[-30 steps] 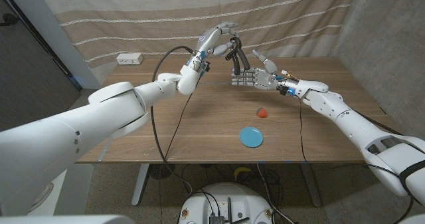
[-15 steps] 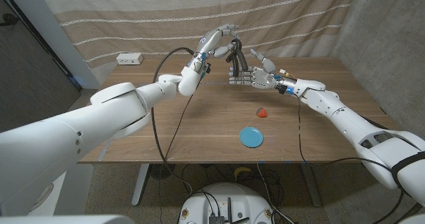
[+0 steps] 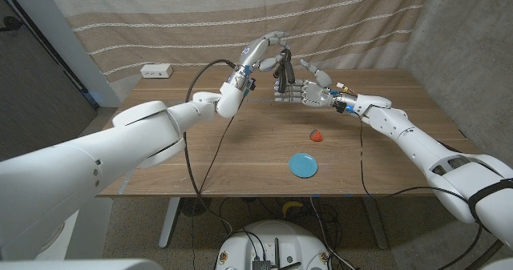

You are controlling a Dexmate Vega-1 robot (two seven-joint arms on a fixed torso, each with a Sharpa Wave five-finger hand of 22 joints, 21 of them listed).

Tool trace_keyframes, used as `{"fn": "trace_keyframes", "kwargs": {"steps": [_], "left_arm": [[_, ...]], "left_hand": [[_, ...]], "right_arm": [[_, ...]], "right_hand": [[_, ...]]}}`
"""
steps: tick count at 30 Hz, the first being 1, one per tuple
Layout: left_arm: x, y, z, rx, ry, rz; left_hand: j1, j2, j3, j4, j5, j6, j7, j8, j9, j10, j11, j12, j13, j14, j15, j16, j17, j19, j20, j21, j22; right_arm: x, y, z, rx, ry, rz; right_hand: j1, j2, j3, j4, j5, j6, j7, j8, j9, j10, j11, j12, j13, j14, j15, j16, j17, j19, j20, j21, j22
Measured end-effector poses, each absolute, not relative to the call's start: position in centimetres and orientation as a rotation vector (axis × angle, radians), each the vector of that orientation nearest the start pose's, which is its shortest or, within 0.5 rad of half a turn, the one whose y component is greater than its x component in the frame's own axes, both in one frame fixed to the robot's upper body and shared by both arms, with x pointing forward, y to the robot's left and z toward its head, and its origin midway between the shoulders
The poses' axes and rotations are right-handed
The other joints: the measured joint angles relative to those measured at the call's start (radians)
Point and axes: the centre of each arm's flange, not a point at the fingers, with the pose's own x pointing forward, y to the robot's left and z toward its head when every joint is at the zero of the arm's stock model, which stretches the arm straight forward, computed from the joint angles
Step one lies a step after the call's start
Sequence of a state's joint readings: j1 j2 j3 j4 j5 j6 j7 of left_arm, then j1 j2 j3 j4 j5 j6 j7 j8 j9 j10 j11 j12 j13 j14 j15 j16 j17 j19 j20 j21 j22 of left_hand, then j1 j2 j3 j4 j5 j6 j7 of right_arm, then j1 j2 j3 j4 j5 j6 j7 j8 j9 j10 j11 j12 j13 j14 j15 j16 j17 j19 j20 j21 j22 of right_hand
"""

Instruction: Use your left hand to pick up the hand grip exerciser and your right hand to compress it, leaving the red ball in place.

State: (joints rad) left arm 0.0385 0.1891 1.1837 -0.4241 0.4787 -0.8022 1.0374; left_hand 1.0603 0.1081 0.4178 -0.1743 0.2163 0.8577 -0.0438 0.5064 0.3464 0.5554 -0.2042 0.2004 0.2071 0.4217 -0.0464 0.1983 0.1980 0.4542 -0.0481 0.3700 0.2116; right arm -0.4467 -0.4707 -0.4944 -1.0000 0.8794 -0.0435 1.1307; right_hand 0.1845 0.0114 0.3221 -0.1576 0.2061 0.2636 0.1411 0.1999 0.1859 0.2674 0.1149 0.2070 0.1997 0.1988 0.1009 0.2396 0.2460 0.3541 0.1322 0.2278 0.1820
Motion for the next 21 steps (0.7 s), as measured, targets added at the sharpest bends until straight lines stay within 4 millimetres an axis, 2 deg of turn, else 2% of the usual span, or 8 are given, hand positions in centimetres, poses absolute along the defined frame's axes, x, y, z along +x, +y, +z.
{"fn": "trace_keyframes", "kwargs": {"steps": [2,4,6,8,10,13,18,21], "left_arm": [[64.82,9.53,12.79,0.906,-1.481,0.028],[64.76,9.53,12.72,0.902,-1.485,0.031],[64.7,9.51,12.63,0.901,-1.49,0.031],[64.67,9.52,12.55,0.902,-1.494,0.031],[64.61,9.56,12.45,0.902,-1.5,0.031],[64.53,9.62,12.41,0.901,-1.508,0.032],[64.36,9.66,12.26,0.9,-1.52,0.025],[64.27,9.69,12.14,0.896,-1.525,0.022]], "left_hand": [[0.0,0.0,0.0,0.0,0.0,0.003,-0.003,0.0,0.0,0.0,0.0,0.0,0.0,0.0,0.0,0.0,0.0,0.0,0.0,0.0,0.0],[-0.001,0.001,0.0,0.0,0.0,0.003,-0.003,0.0,0.0,0.004,-0.003,0.0,0.0,0.0,0.0,0.0,0.0,0.0,0.0,0.0,-0.001],[-0.001,0.001,0.0,0.0,0.0,0.002,-0.005,0.0,0.0,0.004,-0.004,0.0,0.0,0.0,0.0,0.0,0.0,0.0,0.0,0.003,-0.002],[-0.001,0.001,0.0,0.0,0.0,0.002,-0.005,0.0,0.0,0.004,-0.004,0.0,0.0,0.0,0.0,0.0,0.0,0.0,0.0,0.004,-0.003],[-0.001,0.002,-0.002,-0.001,0.0,0.003,-0.007,0.0,0.0,0.007,-0.007,0.0,0.0,0.0,0.0,0.0,0.0,0.0,0.0,0.004,-0.003],[-0.001,0.002,-0.002,-0.001,0.0,0.004,-0.007,0.0,0.0,0.007,-0.007,0.0,0.0,0.0,0.0,0.0,0.0,0.0,0.0,0.004,-0.003],[-0.001,0.002,-0.002,-0.001,0.0,0.004,-0.007,0.0,0.0,0.007,-0.007,0.0,0.0,0.004,0.004,0.0,0.0,0.0,0.0,0.007,-0.002],[-0.001,0.002,-0.001,-0.001,0.0,0.005,-0.009,0.0,0.0,0.007,-0.007,0.0,0.0,0.005,0.005,0.0,0.0,0.0,0.0,0.007,-0.002]], "right_arm": [[64.39,-20.73,5.07,-0.025,-0.406,1.276],[64.29,-20.58,5.11,-0.034,-0.396,1.28],[64.25,-20.48,5.13,-0.042,-0.383,1.278],[64.26,-20.42,5.07,-0.049,-0.368,1.273],[64.31,-20.39,5.0,-0.051,-0.359,1.269],[64.19,-20.14,5.01,-0.07,-0.338,1.266],[64.27,-19.92,5.01,-0.077,-0.312,1.248],[64.31,-19.75,4.92,-0.074,-0.303,1.239]], "right_hand": [[0.013,0.012,0.003,-0.003,-0.005,-0.004,-0.004,-0.001,0.0,0.004,-0.014,0.0,0.0,0.011,-0.014,0.003,-0.002,0.018,-0.004,0.008,0.002],[0.02,0.006,0.006,-0.006,-0.009,-0.007,-0.007,-0.001,0.0,0.006,-0.015,0.0,0.0,0.022,-0.012,0.008,-0.005,0.043,0.004,0.016,0.002],[0.032,0.013,0.007,-0.006,-0.014,-0.011,-0.004,-0.001,0.0,0.02,0.009,0.0,-0.002,0.049,0.014,0.016,-0.004,0.069,0.03,0.024,0.002],[0.032,0.013,0.009,-0.003,-0.018,-0.013,-0.002,-0.001,0.0,0.025,0.026,0.0,-0.005,0.057,0.037,0.019,-0.002,0.084,0.045,0.027,0.002],[0.032,0.013,0.004,0.002,-0.018,-0.013,-0.002,-0.001,0.0,0.026,0.034,0.0,-0.005,0.063,0.043,0.02,-0.002,0.093,0.054,0.028,0.002],[0.032,0.013,0.0,0.006,-0.018,-0.017,0.001,-0.005,0.0,0.032,0.048,0.0,-0.005,0.071,0.058,0.023,0.003,0.107,0.053,0.032,0.002],[0.032,0.013,0.0,0.006,-0.018,-0.037,-0.001,-0.005,0.0,-0.007,0.02,-0.015,-0.004,0.034,0.03,0.011,0.003,0.104,0.051,0.025,0.002],[0.032,0.013,0.0,0.006,-0.018,-0.052,-0.005,-0.012,0.0,-0.029,0.02,-0.019,-0.004,0.008,0.039,0.0,0.0,0.086,0.056,0.016,0.002]]}}
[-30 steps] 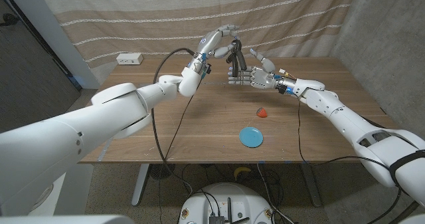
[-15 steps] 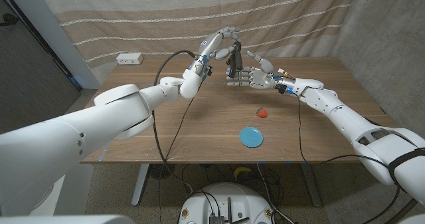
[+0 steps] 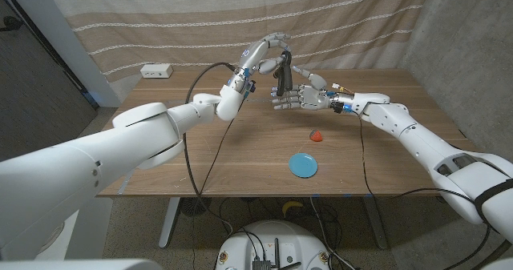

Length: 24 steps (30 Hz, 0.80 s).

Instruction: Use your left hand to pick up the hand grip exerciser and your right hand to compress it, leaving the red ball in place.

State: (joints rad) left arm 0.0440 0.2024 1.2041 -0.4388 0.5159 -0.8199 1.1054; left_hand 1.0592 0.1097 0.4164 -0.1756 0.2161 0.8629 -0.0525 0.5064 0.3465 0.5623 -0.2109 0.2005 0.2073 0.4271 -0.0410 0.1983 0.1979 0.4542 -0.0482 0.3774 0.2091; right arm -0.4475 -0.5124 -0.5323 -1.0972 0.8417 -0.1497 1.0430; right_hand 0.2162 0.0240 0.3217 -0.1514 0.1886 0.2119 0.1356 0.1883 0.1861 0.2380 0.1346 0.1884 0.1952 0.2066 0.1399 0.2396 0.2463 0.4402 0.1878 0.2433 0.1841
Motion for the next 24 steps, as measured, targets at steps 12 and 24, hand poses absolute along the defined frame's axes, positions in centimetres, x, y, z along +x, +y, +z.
{"fn": "trace_keyframes", "kwargs": {"steps": [12,24], "left_arm": [[64.23,9.81,11.67,0.897,-1.527,0.009],[64.46,9.7,11.35,0.95,-1.535,0.031]], "left_hand": [[0.0,0.0,-0.001,-0.002,0.0,-0.008,0.008,0.0,0.0,0.0,0.0,0.0,0.0,0.0,0.0,0.0,0.0,-0.001,0.001,0.004,0.0],[-0.001,0.001,-0.002,-0.003,-0.001,-0.017,0.017,0.0,0.0,0.0,0.001,0.0,0.0,0.0,0.0,0.0,0.0,-0.004,0.004,0.006,0.0]], "right_arm": [[64.57,-19.11,4.44,-0.03,-0.301,1.244],[64.66,-18.82,4.87,-0.036,-0.313,1.29]], "right_hand": [[0.011,0.011,0.0,0.0,-0.004,-0.005,0.005,-0.001,0.0,-0.003,0.024,0.0,0.0,-0.01,0.035,-0.005,0.0,-0.021,0.021,-0.016,0.0],[0.154,0.022,0.052,-0.032,-0.004,-0.048,-0.038,0.008,0.0,0.011,0.003,0.012,0.0,0.062,0.017,0.017,0.001,0.056,-0.006,0.005,0.004]]}}
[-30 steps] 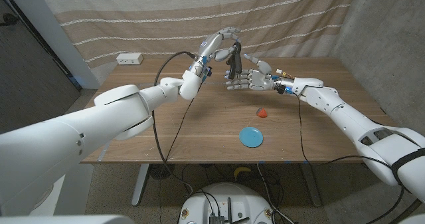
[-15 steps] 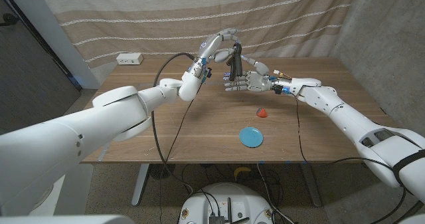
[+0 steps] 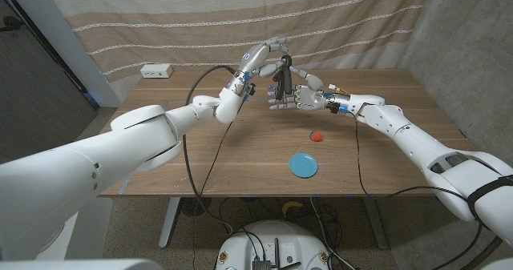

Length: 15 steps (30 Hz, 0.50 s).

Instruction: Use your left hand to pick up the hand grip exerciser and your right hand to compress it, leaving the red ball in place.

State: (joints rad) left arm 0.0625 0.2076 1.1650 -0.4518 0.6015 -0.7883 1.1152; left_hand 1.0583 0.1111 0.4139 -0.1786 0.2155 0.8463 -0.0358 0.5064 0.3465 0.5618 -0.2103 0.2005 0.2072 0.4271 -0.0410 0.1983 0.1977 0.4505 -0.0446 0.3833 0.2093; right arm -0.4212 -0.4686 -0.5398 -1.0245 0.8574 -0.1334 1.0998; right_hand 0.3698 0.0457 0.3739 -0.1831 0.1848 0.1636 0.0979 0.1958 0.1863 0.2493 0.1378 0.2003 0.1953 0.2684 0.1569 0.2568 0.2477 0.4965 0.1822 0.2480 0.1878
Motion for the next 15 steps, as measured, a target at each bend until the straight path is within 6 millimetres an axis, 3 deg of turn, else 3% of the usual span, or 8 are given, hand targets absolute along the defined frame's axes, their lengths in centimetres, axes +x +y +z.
{"fn": "trace_keyframes", "kwargs": {"steps": [5,11,13,15], "left_arm": [[64.6,9.58,11.35,0.965,-1.533,0.043],[64.72,9.4,11.21,0.973,-1.528,0.046],[64.76,9.4,11.23,0.977,-1.526,0.048],[64.78,9.36,11.23,0.979,-1.526,0.048]], "left_hand": [[0.003,0.003,0.0,0.0,-0.001,-0.002,0.002,0.0,0.0,-0.003,0.003,0.0,0.0,0.0,0.0,0.0,0.0,0.0,0.0,0.002,0.0],[0.004,0.004,-0.001,-0.001,-0.004,-0.002,0.002,0.0,0.0,-0.003,0.003,0.0,0.0,0.0,0.0,0.0,0.0,0.0,0.0,0.002,0.0],[0.004,0.004,-0.001,-0.001,-0.004,-0.002,0.002,0.0,0.0,-0.003,0.003,0.0,0.0,0.0,0.0,0.0,0.0,0.0,0.0,0.005,0.0],[0.004,0.004,-0.001,-0.001,-0.004,-0.002,0.002,0.0,0.0,-0.003,0.003,0.0,0.0,0.0,0.0,0.0,0.0,0.0,0.0,0.005,0.0]], "right_arm": [[64.68,-18.84,5.08,-0.056,-0.317,1.29],[64.74,-18.88,5.26,-0.073,-0.318,1.285],[64.76,-18.9,5.31,-0.077,-0.316,1.284],[64.78,-18.92,5.39,-0.082,-0.315,1.283]], "right_hand": [[0.131,0.029,0.046,0.003,0.0,0.025,-0.023,0.015,0.002,0.035,-0.035,0.009,0.003,0.054,-0.072,0.031,0.019,0.033,-0.063,0.011,0.006],[0.18,0.051,0.048,0.014,-0.003,0.098,-0.029,0.027,0.002,0.113,-0.081,0.027,0.015,0.157,-0.183,0.111,0.078,0.055,-0.117,0.038,0.026],[0.186,0.058,0.041,0.021,-0.003,0.118,-0.03,0.028,0.002,0.126,-0.097,0.034,0.022,0.169,-0.189,0.145,0.108,0.053,-0.118,0.049,0.035],[0.193,0.064,0.039,0.023,-0.004,0.137,-0.028,0.034,0.007,0.152,-0.097,0.044,0.03,0.181,-0.176,0.179,0.141,0.053,-0.118,0.061,0.045]]}}
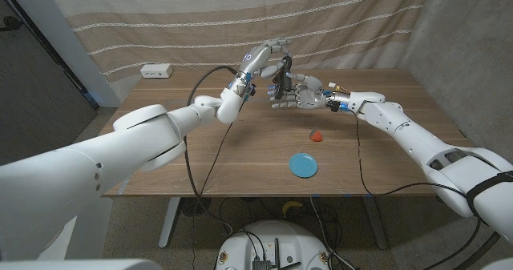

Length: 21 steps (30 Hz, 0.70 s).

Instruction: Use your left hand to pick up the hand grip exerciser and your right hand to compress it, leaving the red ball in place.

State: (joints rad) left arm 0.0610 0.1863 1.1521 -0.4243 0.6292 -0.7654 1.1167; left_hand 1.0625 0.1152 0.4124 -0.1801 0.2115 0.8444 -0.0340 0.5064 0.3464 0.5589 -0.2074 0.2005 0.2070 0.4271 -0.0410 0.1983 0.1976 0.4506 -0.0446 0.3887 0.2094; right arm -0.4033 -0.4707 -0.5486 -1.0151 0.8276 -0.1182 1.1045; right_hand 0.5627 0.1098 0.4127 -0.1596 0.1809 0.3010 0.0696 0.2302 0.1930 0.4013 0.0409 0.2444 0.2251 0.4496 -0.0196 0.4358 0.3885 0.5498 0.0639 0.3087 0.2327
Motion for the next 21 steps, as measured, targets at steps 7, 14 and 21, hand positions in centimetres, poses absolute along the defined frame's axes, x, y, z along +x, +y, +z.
{"fn": "trace_keyframes", "kwargs": {"steps": [7,14,21], "left_arm": [[64.7,9.29,11.37,0.978,-1.531,0.049],[64.53,9.27,11.43,0.97,-1.54,0.047],[64.33,9.3,11.26,0.963,-1.551,0.039]], "left_hand": [[0.0,0.0,-0.002,0.0,-0.001,0.011,-0.011,0.0,0.0,-0.002,-0.002,0.0,0.0,0.0,0.0,0.0,0.0,0.0,0.0,0.004,0.0],[0.0,0.0,-0.007,0.002,-0.004,0.004,-0.055,0.0,0.0,0.003,-0.018,0.0,0.0,0.004,-0.004,0.0,0.005,0.0,0.0,0.004,0.0],[0.0,0.0,-0.007,0.002,-0.004,0.006,-0.055,0.0,0.0,0.005,-0.02,0.0,0.005,0.004,-0.004,0.0,0.005,-0.004,-0.004,0.011,0.0]], "right_arm": [[64.89,-18.98,5.59,-0.113,-0.301,1.26],[64.73,-18.86,6.03,-0.155,-0.29,1.231],[64.74,-18.88,6.17,-0.175,-0.285,1.178]], "right_hand": [[0.05,-0.05,0.016,-0.01,0.029,0.082,-0.051,0.014,0.005,0.058,-0.114,0.04,0.063,0.001,0.001,0.149,0.197,-0.051,-0.058,0.045,0.042],[0.097,-0.097,0.023,-0.011,0.045,0.169,-0.09,0.035,0.016,0.121,-0.177,0.112,0.153,-0.001,-0.001,0.283,0.227,-0.09,-0.089,0.087,0.058],[0.121,-0.121,0.044,-0.032,0.052,0.303,-0.094,0.115,0.068,0.241,-0.155,0.251,0.277,0.145,-0.032,0.373,0.539,-0.078,-0.107,0.158,0.07]]}}
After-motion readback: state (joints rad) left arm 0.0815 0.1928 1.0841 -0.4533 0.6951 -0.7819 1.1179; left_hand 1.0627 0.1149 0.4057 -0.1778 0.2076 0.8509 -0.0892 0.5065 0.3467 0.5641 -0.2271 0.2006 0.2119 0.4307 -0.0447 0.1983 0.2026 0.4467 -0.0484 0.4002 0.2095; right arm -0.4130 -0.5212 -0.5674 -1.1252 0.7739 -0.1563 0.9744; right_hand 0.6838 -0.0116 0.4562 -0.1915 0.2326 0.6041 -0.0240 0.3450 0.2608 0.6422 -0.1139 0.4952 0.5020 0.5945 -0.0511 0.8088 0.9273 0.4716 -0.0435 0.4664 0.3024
